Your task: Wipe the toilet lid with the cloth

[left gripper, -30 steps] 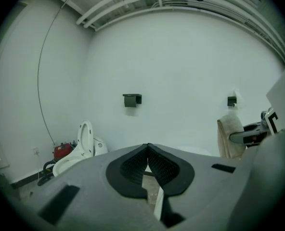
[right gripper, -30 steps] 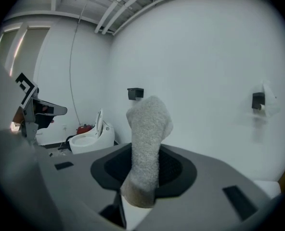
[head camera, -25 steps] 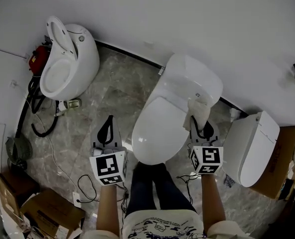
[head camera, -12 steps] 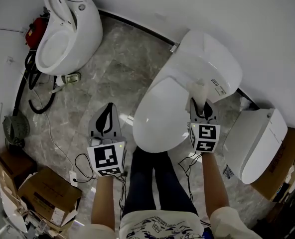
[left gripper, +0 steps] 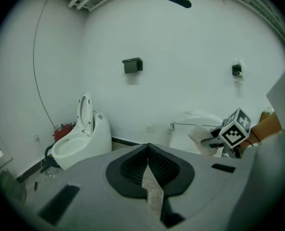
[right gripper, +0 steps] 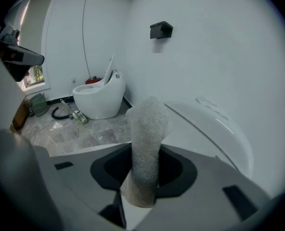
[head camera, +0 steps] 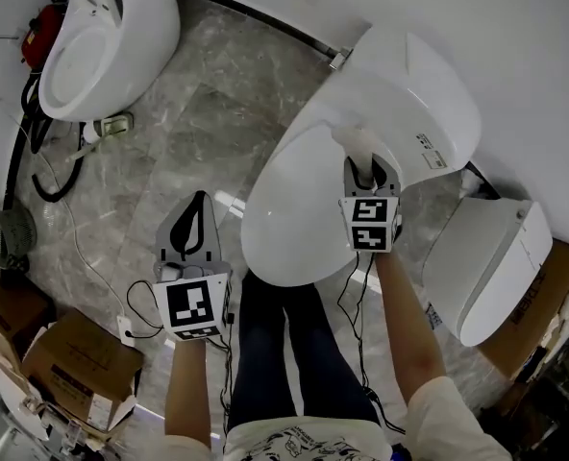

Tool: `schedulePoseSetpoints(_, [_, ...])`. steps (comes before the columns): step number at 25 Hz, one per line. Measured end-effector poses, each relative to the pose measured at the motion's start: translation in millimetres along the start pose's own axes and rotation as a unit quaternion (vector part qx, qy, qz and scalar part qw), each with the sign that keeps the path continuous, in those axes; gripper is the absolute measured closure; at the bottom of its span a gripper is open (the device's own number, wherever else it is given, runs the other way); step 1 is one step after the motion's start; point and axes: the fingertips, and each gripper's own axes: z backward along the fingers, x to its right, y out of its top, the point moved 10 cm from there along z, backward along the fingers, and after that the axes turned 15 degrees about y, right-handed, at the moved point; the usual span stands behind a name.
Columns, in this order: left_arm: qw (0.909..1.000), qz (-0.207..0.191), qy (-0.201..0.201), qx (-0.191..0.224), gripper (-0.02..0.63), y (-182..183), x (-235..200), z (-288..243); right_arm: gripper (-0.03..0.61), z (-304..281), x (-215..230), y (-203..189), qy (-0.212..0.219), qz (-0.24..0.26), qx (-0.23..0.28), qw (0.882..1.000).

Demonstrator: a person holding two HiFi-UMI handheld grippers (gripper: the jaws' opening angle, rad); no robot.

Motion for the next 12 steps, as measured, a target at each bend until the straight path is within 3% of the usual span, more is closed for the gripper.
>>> schedulePoseSetpoints(12, [0.9989, 0.017, 0.006, -0.042, 0.606, -60, -8, -14, 0.453, -90, 5, -20, 0.009, 0.079, -0.092, 0.993])
